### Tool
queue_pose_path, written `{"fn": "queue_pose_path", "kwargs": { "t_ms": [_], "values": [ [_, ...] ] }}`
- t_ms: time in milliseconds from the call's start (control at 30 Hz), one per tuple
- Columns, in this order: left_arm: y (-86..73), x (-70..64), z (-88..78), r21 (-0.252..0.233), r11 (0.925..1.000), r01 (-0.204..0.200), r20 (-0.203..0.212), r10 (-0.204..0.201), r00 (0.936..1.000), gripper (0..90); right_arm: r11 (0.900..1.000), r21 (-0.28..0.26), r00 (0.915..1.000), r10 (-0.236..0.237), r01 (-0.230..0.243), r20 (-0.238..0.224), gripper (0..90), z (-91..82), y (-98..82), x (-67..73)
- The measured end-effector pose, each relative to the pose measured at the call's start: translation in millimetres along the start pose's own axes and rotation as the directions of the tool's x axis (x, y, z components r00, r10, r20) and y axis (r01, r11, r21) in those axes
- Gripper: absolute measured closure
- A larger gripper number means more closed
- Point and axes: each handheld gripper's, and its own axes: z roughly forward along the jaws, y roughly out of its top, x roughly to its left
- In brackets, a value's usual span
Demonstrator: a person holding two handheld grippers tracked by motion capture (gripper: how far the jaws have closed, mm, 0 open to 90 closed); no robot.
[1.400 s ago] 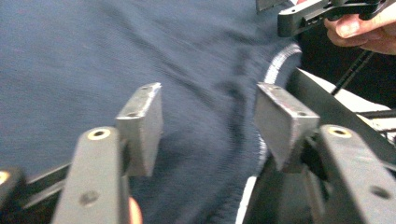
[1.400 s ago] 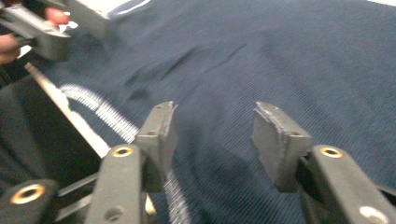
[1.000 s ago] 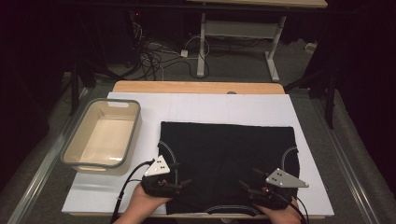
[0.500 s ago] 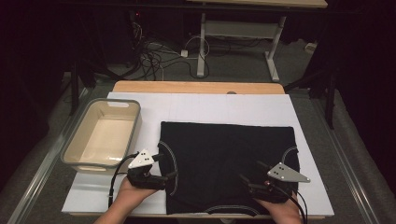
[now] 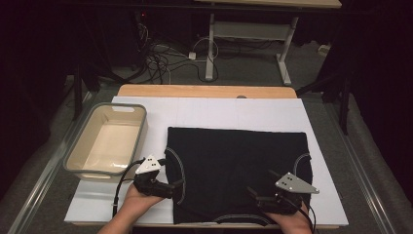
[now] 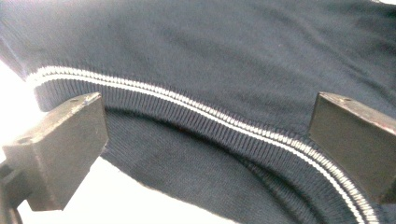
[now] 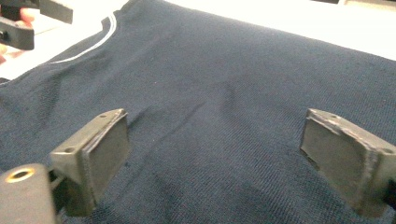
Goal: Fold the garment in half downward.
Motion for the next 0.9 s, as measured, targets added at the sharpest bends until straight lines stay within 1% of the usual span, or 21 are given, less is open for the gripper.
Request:
{"fn": "queue_pose_path", "kwargs": {
  "t_ms": [100,133,333,467,600,700,800,900],
  "values": [
    [-0.3,0.1,0.1,-0.008,1.0000,-0.002,-0.002,0.002,1.0000,0.0,1.000,-0.002,1.0000,0.005,-0.005,0.004,0.6,0.7,1.0,2.0],
    [-0.3,0.3,0.1,-0.009,1.0000,0.000,0.000,0.000,1.0000,0.0,1.000,-0.001,1.0000,0.005,-0.005,0.008,0.1,1.6,1.4,2.9],
    [-1.6,-0.9,-0.7,-0.013,0.9999,-0.009,0.010,0.009,0.9999,0.0,1.000,-0.008,1.0000,0.005,-0.005,0.002,0.1,4.8,6.0,9.7],
    [-1.7,0.1,-0.3,-0.011,0.9999,-0.003,0.018,0.003,0.9998,0.0,1.000,-0.022,1.0000,-0.006,0.006,-0.007,0.1,6.0,11.5,20.8],
    [-1.9,0.3,-0.4,-0.014,0.9999,-0.004,0.029,0.004,0.9996,0.0,1.000,-0.025,0.9998,-0.013,0.013,-0.011,0.1,9.0,14.4,26.3],
    [-1.1,-0.4,0.1,-0.009,0.9999,-0.009,0.022,0.009,0.9997,0.0,1.000,-0.021,0.9996,-0.015,0.015,-0.021,0.1,13.2,14.7,29.6],
    [1.3,0.3,0.5,-0.025,0.9996,-0.011,0.001,0.011,0.9999,0.0,1.000,-0.019,0.9992,-0.018,0.018,-0.035,0.1,17.1,15.5,34.5],
    [5.5,3.5,3.3,-0.029,0.9995,-0.014,-0.010,0.014,0.9999,0.0,0.999,-0.016,0.9982,-0.030,0.029,-0.053,0.1,21.0,17.5,41.3]
  ]
}}
